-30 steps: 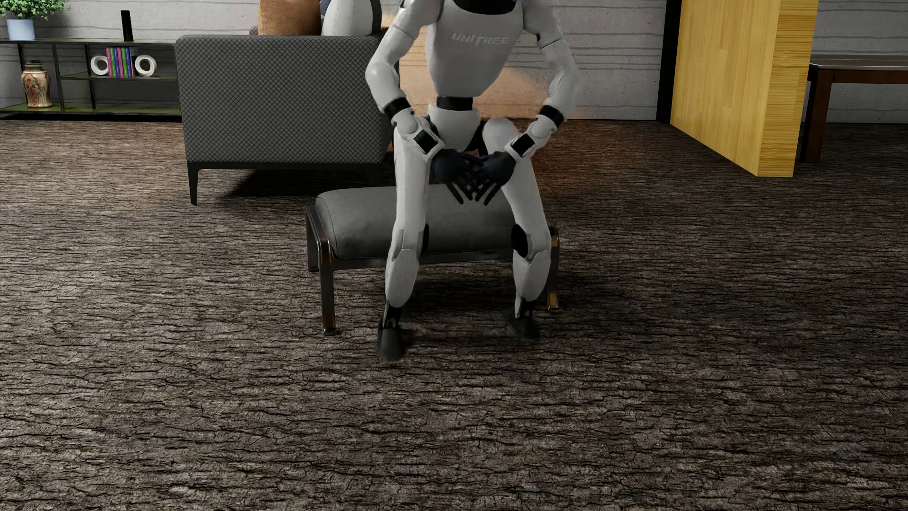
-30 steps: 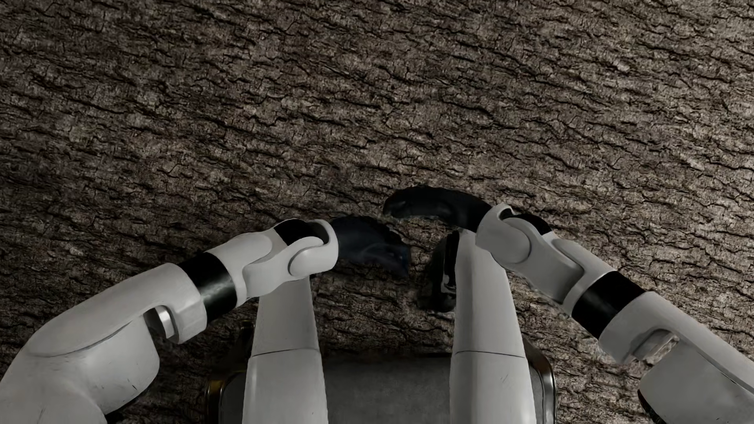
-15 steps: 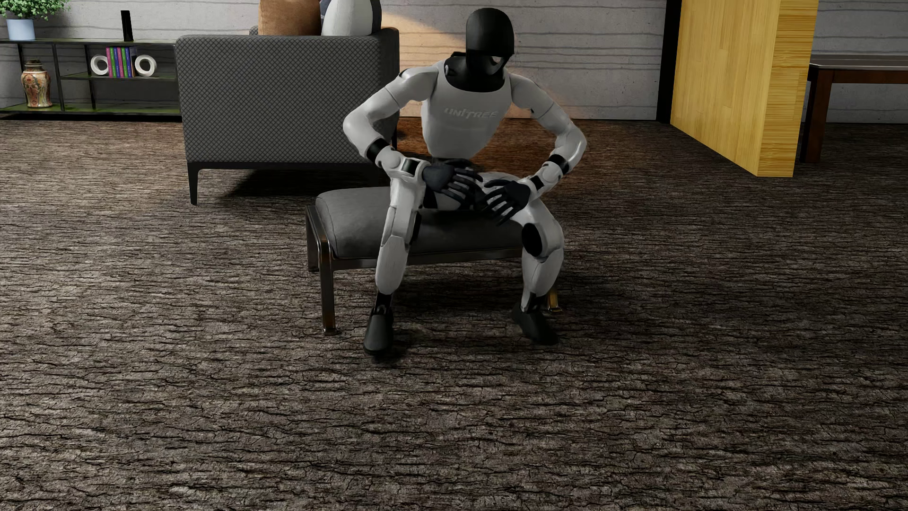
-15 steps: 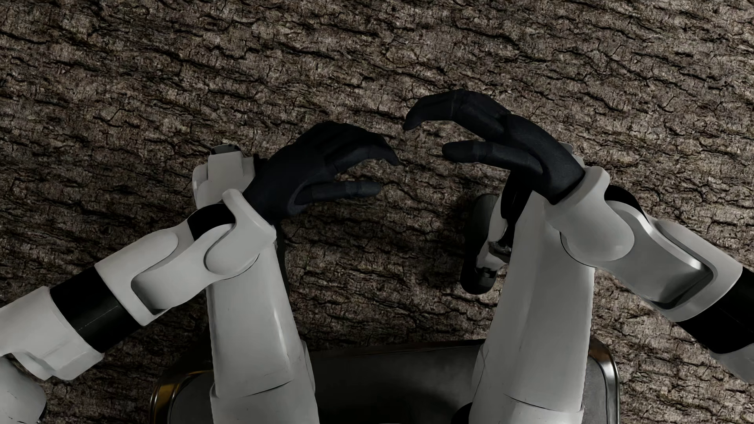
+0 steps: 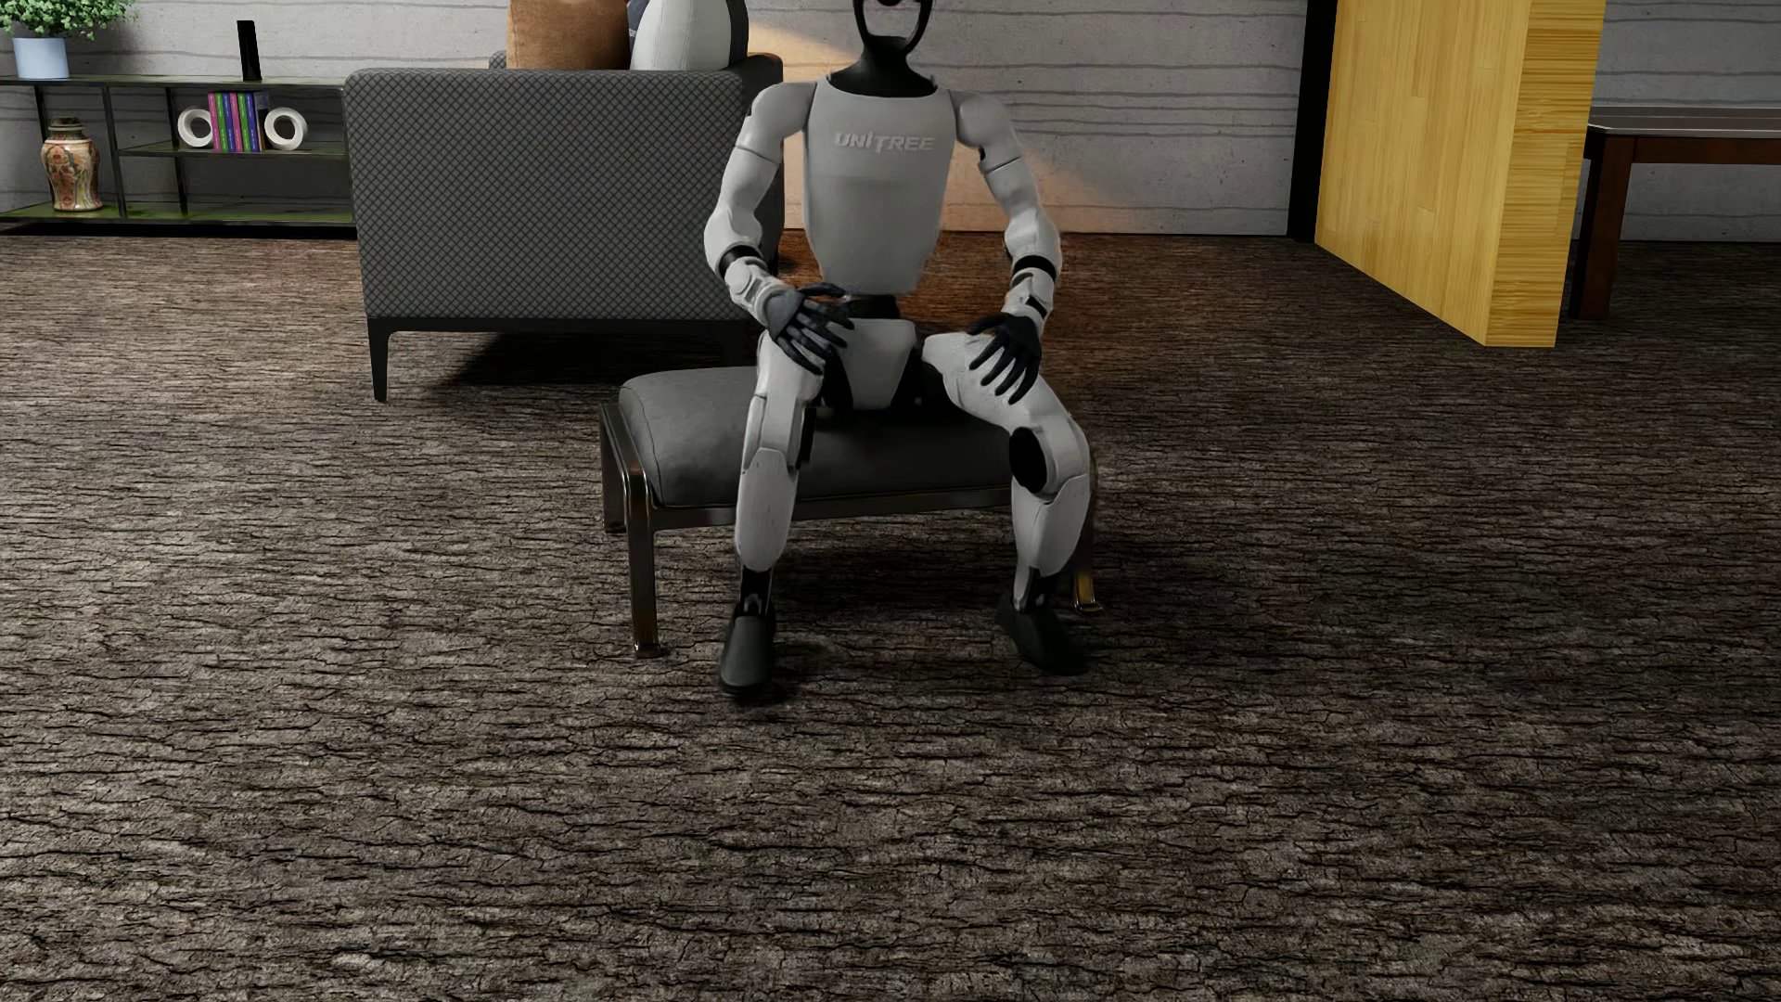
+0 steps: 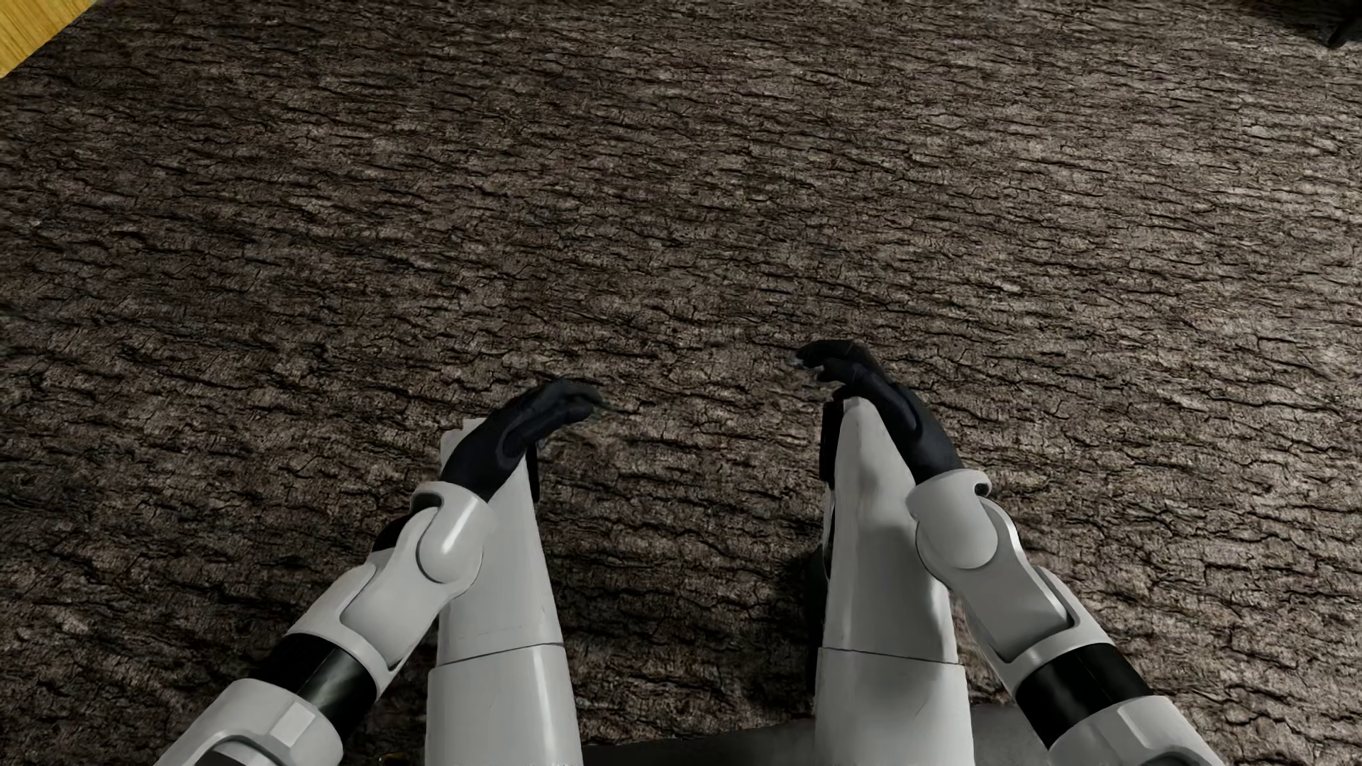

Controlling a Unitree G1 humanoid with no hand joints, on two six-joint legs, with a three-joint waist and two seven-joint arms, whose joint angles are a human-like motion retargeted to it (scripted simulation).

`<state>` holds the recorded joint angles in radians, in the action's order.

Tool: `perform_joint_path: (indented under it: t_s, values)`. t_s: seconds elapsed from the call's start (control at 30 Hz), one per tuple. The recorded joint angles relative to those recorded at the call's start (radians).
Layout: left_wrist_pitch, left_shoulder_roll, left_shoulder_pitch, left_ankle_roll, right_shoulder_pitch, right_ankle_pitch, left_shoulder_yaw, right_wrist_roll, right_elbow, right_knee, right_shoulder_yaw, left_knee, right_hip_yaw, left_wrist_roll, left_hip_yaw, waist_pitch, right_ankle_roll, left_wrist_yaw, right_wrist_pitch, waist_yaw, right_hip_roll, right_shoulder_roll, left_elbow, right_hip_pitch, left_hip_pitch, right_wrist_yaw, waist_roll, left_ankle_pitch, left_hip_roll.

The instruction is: Take a seat on the chair

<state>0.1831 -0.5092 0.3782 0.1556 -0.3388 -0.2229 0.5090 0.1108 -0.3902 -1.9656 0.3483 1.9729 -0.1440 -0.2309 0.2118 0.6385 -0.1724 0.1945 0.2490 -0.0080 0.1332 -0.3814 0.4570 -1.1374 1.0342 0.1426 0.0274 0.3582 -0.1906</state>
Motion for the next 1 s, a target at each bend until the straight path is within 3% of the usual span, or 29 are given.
perform_joint_path:
  t_s: [0.1, 0.17, 0.2, 0.27, 0.33, 0.4, 0.43, 0.5, 0.63, 0.73, 0.8, 1.0]
  values:
    - [-0.045, 0.027, -0.062, -0.007, 0.043, 0.003, -0.063, -0.058, -0.105, 0.0, -0.024, -0.007, 0.002, 0.068, -0.005, -0.039, 0.016, 0.041, -0.022, 0.0, -0.008, 0.01, 0.095, 0.028, -0.037, 0.06, 0.007, -0.006, 0.006]
    - [-0.101, 0.051, -0.109, -0.017, 0.083, 0.008, -0.121, -0.115, -0.224, 0.002, -0.066, -0.009, 0.005, 0.163, -0.009, -0.055, 0.024, 0.026, -0.065, 0.002, -0.013, 0.021, 0.203, 0.04, -0.051, 0.076, 0.008, -0.013, 0.013]
    - [-0.126, 0.057, -0.131, -0.022, 0.102, 0.012, -0.146, -0.14, -0.306, 0.005, -0.084, -0.011, 0.007, 0.195, -0.01, -0.063, 0.025, -0.007, -0.092, 0.004, -0.015, 0.023, 0.275, 0.045, -0.055, 0.047, 0.008, -0.017, 0.015]
    - [-0.176, 0.052, -0.179, -0.027, 0.128, 0.017, -0.166, -0.12, -0.488, 0.008, -0.09, -0.014, 0.014, 0.216, -0.013, -0.07, 0.035, -0.118, -0.154, 0.003, -0.016, 0.019, 0.425, 0.057, -0.068, -0.064, 0.012, -0.021, 0.018]
    - [-0.189, 0.046, -0.221, -0.027, 0.152, 0.019, -0.167, -0.034, -0.658, 0.012, -0.079, -0.015, 0.019, 0.163, -0.016, -0.074, 0.04, -0.257, -0.176, 0.0, -0.022, 0.03, 0.569, 0.069, -0.078, -0.177, 0.016, -0.022, 0.014]
    - [-0.156, 0.059, -0.274, -0.028, 0.197, 0.019, -0.171, 0.067, -0.781, 0.015, -0.075, -0.016, 0.024, 0.031, -0.019, -0.084, 0.041, -0.355, -0.165, -0.002, -0.026, 0.059, 0.657, 0.077, -0.084, -0.241, 0.017, -0.02, 0.006]
    - [-0.158, 0.072, -0.297, -0.028, 0.225, 0.02, -0.176, 0.096, -0.816, 0.016, -0.081, -0.016, 0.025, -0.002, -0.02, -0.086, 0.04, -0.38, -0.171, -0.002, -0.026, 0.074, 0.687, 0.081, -0.087, -0.264, 0.017, -0.02, 0.004]
    - [-0.164, 0.097, -0.351, -0.029, 0.293, 0.02, -0.211, 0.11, -0.84, 0.018, -0.108, -0.014, 0.027, 0.004, -0.021, -0.091, 0.038, -0.378, -0.172, -0.003, -0.027, 0.099, 0.709, 0.089, -0.088, -0.279, 0.017, -0.019, 0.0]
    - [-0.155, 0.121, -0.436, -0.03, 0.377, 0.023, -0.274, 0.115, -0.775, 0.022, -0.134, -0.011, 0.027, 0.065, -0.018, -0.098, 0.036, -0.358, -0.159, -0.005, -0.035, 0.125, 0.617, 0.099, -0.088, -0.317, 0.017, -0.02, -0.004]
    - [-0.13, 0.108, -0.435, -0.032, 0.371, 0.027, -0.253, 0.123, -0.726, 0.026, -0.114, -0.011, 0.027, 0.044, -0.014, -0.099, 0.036, -0.387, -0.147, -0.005, -0.043, 0.132, 0.541, 0.111, -0.092, -0.335, 0.018, -0.022, -0.004]
    - [-0.119, 0.102, -0.403, -0.035, 0.345, 0.029, -0.223, 0.118, -0.724, 0.029, -0.096, -0.012, 0.028, 0.016, -0.014, -0.098, 0.04, -0.369, -0.143, -0.003, -0.047, 0.135, 0.537, 0.115, -0.095, -0.312, 0.022, -0.024, 0.0]
    - [-0.135, 0.101, -0.328, -0.035, 0.287, 0.027, -0.194, 0.1, -0.705, 0.03, -0.055, -0.01, 0.03, 0.029, -0.012, -0.078, 0.044, -0.312, -0.144, 0.003, -0.05, 0.122, 0.579, 0.129, -0.103, -0.281, 0.026, -0.018, 0.001]
